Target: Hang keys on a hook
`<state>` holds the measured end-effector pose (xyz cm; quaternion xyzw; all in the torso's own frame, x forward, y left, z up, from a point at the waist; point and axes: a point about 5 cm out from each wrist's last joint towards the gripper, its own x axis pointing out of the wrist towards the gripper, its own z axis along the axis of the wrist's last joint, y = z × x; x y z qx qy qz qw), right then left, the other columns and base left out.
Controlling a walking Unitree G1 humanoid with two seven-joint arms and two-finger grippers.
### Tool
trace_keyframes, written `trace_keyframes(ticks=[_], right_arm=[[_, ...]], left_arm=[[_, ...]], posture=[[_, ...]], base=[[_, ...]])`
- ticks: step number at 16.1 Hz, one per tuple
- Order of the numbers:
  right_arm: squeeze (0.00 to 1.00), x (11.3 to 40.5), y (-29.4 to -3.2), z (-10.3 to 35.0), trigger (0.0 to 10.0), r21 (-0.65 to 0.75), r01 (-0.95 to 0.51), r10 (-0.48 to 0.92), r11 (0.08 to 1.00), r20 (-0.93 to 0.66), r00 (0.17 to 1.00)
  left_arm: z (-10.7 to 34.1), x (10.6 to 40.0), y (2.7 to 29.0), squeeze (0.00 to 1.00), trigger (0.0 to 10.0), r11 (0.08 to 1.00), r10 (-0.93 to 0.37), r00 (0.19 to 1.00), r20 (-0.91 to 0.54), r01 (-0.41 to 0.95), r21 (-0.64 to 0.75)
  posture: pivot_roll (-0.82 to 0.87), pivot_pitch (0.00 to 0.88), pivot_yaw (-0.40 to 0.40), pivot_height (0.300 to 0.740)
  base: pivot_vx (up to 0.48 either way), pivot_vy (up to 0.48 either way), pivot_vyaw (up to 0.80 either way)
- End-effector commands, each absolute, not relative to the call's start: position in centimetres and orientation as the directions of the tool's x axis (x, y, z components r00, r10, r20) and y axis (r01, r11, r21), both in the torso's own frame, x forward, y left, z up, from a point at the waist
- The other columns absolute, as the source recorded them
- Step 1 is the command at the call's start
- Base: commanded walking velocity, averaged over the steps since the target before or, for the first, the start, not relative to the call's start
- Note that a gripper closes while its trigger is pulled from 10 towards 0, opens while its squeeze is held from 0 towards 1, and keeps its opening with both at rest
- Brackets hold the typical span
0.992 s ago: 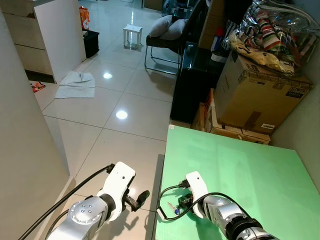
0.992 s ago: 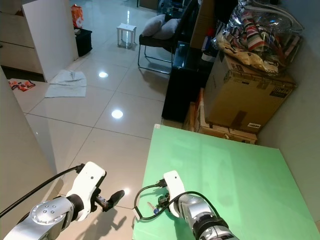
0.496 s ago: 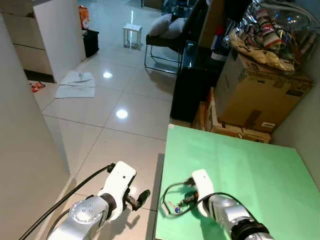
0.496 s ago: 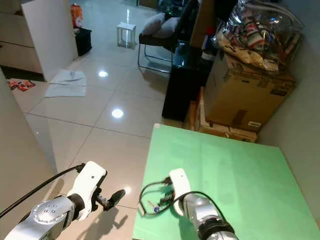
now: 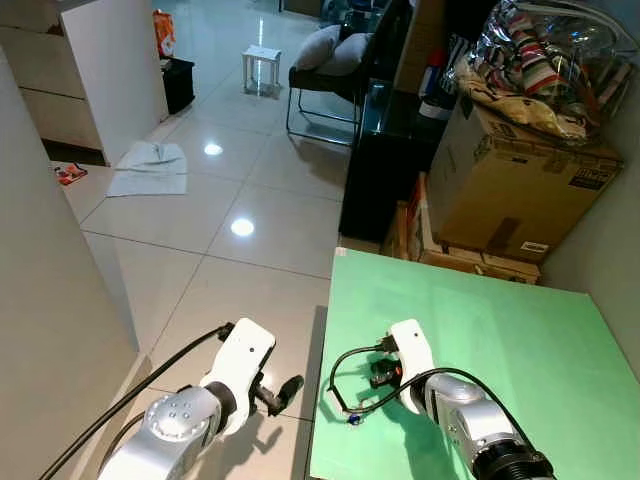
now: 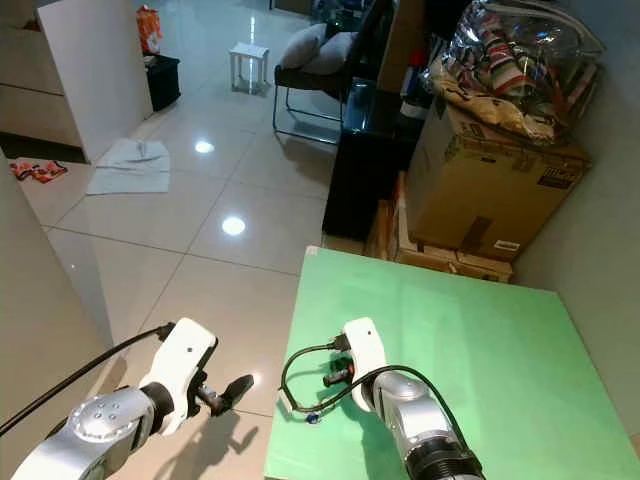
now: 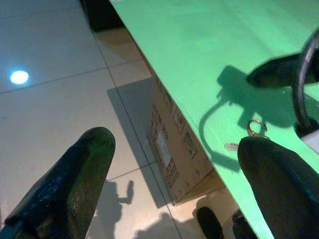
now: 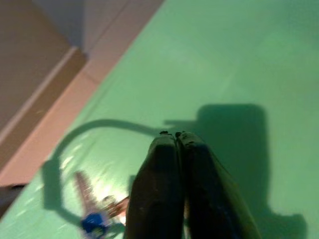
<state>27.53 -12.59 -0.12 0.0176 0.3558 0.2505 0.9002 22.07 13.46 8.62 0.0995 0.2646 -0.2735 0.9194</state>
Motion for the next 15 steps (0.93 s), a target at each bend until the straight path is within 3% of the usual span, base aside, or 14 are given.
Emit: trace_keyframes(ticks=[1, 3, 15], right_arm=[[1.00, 26.8, -12.7, -0.4, 10.0, 0.278, -0.441, 0.505, 0.853, -0.650, 0.568], [1.00, 26.5, -13.2, -1.0, 10.0, 0.282, -0.429, 0.492, 0.858, -0.692, 0.528], [1.00, 26.0, -13.7, -0.9, 10.0, 0.342, -0.407, 0.515, 0.847, -0.719, 0.466]], left_arm=[[8.6, 22.0, 13.1, 0.00, 10.0, 0.820, -0.468, 0.700, -0.539, 0.572, 0.031], [8.5, 21.9, 13.2, 0.00, 10.0, 0.821, -0.466, 0.700, -0.541, 0.570, 0.032], [8.5, 22.0, 13.2, 0.00, 10.0, 0.822, -0.463, 0.702, -0.541, 0.568, 0.034]], posture=[[0.04, 0.040, -0.117, 0.740], [0.04, 0.042, -0.118, 0.740], [0.04, 0.043, -0.121, 0.740]], base=[[0.000, 0.000, 0.00], [0.000, 0.000, 0.00], [0.000, 0.000, 0.00]])
